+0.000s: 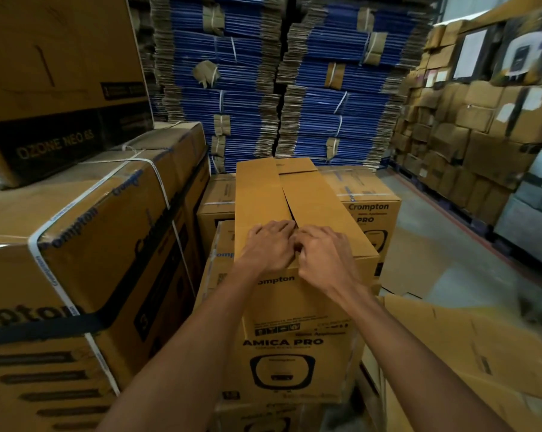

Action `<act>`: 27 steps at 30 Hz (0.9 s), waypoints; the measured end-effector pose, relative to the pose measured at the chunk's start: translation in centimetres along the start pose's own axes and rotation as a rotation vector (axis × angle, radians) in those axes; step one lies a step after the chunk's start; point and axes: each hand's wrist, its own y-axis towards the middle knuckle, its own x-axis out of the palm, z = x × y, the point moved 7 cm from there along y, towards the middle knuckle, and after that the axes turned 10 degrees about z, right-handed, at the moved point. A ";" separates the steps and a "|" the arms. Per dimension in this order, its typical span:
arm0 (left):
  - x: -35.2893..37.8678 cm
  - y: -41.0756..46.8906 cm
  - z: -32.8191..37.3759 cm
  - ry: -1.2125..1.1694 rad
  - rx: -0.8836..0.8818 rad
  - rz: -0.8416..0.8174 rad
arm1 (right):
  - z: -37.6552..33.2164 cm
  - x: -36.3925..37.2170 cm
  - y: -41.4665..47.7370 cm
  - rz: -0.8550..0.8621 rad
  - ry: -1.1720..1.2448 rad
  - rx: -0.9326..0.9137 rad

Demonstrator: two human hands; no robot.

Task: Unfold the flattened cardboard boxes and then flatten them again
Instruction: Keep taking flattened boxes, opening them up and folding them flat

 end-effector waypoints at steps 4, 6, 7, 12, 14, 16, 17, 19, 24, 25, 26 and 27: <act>0.4 0.1 -0.3 -0.019 0.001 0.032 | 0.4 0.0 0.5 0.044 -0.089 -0.016; 0.4 0.2 -0.3 -0.016 0.006 0.037 | 0.5 0.1 0.7 0.058 -0.099 0.004; 0.2 0.1 -0.2 -0.010 0.005 0.037 | 0.5 0.1 0.8 0.063 -0.102 0.011; -0.3 -0.2 0.2 0.019 -0.016 -0.032 | 0.0 -2.4 2.8 0.025 -0.143 0.023; -0.4 0.0 0.2 0.018 -0.027 -0.041 | 0.8 -4.0 4.7 -0.027 -0.154 0.103; -0.5 0.5 0.6 0.029 -0.007 -0.021 | 1.3 -4.5 6.1 -0.118 -0.147 0.168; -0.7 0.7 1.0 0.025 0.025 -0.007 | 1.2 -4.3 6.4 -0.178 -0.153 0.169; -0.8 1.0 2.1 -0.019 0.102 -0.014 | 0.4 -3.5 6.5 -0.281 -0.189 0.147; -0.8 1.5 3.3 -0.034 0.077 -0.177 | -0.4 -2.2 7.3 -0.318 -0.277 0.084; -1.0 1.7 3.6 -0.037 0.053 -0.200 | -0.4 -2.0 7.4 -0.321 -0.282 0.081; -1.1 2.1 3.9 -0.053 0.025 -0.234 | -0.3 -1.9 7.4 -0.319 -0.288 0.078; -0.8 2.6 4.1 -0.070 -0.007 -0.272 | -0.2 -1.9 7.4 -0.310 -0.292 0.074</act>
